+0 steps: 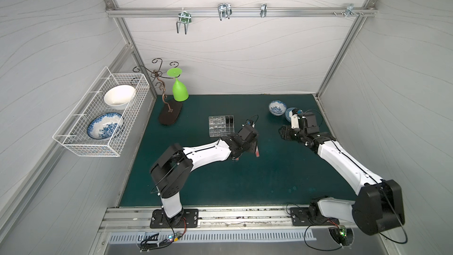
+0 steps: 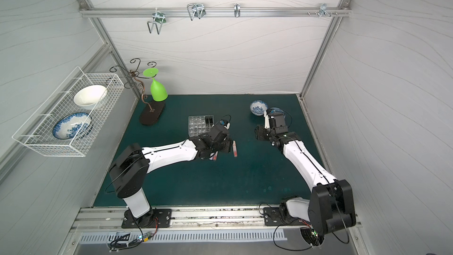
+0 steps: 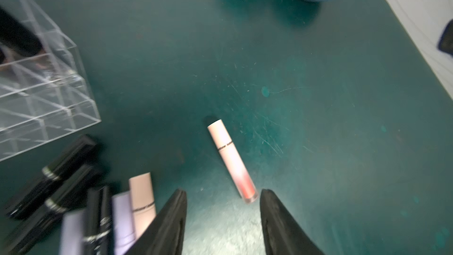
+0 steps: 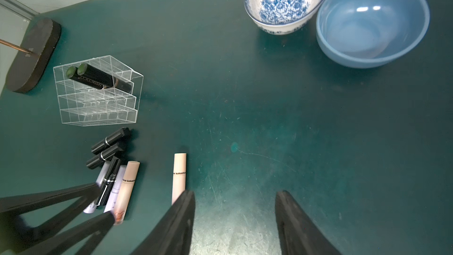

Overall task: Arrange the lipsticks in the organizer
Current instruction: Pick up the lipstick at the center of the board.

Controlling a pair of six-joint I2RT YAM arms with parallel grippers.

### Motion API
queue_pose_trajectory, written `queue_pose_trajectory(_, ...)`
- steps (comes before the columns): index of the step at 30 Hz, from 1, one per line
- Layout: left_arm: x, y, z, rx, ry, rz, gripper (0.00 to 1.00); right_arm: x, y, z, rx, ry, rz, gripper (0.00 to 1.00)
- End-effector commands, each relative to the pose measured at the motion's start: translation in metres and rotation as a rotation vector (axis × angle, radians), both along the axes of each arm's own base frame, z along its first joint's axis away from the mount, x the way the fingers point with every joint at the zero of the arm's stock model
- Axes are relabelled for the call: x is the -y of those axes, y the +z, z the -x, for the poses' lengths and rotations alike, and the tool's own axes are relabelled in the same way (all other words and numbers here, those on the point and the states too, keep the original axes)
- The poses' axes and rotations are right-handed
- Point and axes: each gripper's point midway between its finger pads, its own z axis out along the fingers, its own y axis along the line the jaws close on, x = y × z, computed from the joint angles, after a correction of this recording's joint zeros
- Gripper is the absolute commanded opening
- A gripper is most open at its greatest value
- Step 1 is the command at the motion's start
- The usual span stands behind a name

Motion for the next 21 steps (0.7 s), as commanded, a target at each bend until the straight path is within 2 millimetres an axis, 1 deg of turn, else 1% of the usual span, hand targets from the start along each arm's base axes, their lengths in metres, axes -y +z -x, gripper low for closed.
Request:
queue_pose_trajectory(1,0.019,-0.003,0.001,-0.021,-0.026,-0.005,0.59,-0.006,0.01,-0.002,0.027,0.016,-0.056,0.56)
queue_pose_trajectory(2,0.022,-0.006,0.002,-0.028,-0.031,-0.013,0.62,-0.006,0.009,-0.002,0.025,0.016,-0.056,0.56)
queue_pose_trajectory(5,0.028,-0.018,0.004,-0.059,-0.04,-0.031,0.67,-0.006,0.01,-0.002,0.027,0.016,-0.06,0.56)
queue_pose_trajectory(10,0.031,-0.037,0.007,-0.109,-0.032,-0.061,0.68,-0.004,0.011,-0.001,0.029,0.012,-0.062,0.57)
queue_pose_trajectory(12,0.031,-0.045,0.007,-0.128,-0.026,-0.078,0.64,-0.004,0.01,-0.001,0.025,0.012,-0.062,0.57)
queue_pose_trajectory(14,0.031,-0.051,0.008,-0.145,-0.027,-0.092,0.64,-0.004,0.011,-0.002,0.028,0.011,-0.064,0.57)
queue_pose_trajectory(17,0.032,-0.06,0.008,-0.168,-0.024,-0.11,0.59,-0.004,0.009,-0.002,0.025,0.013,-0.064,0.57)
queue_pose_trajectory(21,0.031,-0.068,0.009,-0.184,-0.018,-0.127,0.55,-0.005,0.009,-0.002,0.023,0.016,-0.066,0.57)
